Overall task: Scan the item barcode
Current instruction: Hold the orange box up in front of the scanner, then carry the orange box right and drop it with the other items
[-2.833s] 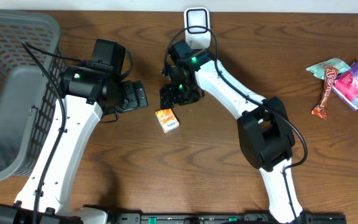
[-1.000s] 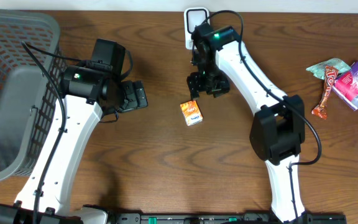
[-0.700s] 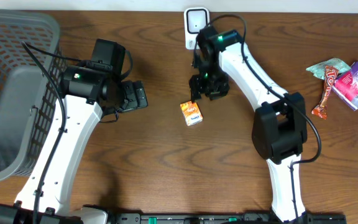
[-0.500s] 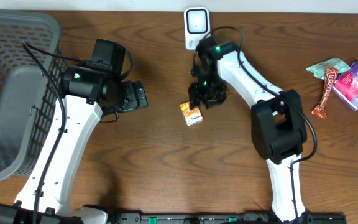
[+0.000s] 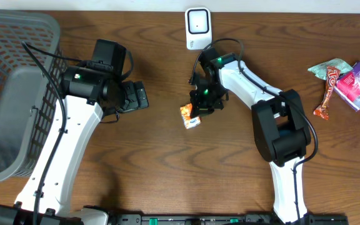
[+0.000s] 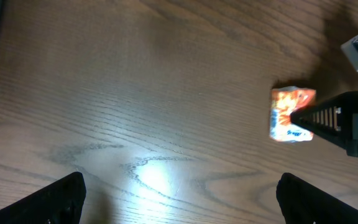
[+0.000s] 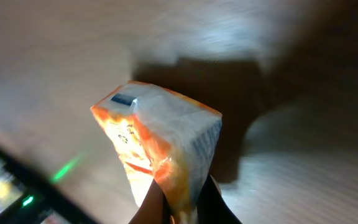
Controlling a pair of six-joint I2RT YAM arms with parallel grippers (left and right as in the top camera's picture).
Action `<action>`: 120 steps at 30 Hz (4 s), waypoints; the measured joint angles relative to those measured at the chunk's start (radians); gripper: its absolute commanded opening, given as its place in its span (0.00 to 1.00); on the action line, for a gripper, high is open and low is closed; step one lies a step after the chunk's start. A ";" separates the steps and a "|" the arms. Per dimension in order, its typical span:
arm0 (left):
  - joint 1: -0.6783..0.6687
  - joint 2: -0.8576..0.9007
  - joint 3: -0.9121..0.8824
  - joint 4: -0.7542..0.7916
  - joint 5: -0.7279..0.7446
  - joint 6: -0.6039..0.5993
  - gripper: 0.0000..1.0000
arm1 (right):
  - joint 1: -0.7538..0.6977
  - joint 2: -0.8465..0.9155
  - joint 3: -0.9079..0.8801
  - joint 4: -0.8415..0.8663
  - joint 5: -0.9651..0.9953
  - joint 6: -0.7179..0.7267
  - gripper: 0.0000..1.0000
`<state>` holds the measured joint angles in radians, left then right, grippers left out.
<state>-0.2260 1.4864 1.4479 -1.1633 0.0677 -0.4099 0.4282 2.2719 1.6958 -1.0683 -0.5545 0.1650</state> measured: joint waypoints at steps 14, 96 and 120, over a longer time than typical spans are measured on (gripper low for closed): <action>0.000 0.000 0.000 0.000 0.000 0.000 0.98 | -0.145 0.014 0.005 -0.058 -0.579 -0.272 0.01; 0.000 0.000 0.000 0.000 0.000 0.000 0.98 | -0.031 0.119 0.469 0.525 0.909 0.131 0.01; 0.000 0.000 0.000 0.000 0.000 0.000 0.98 | -0.561 0.020 0.561 -0.123 1.167 0.139 0.01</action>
<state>-0.2260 1.4864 1.4479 -1.1633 0.0677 -0.4099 -0.1329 2.2917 2.2570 -1.1912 0.6128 0.3042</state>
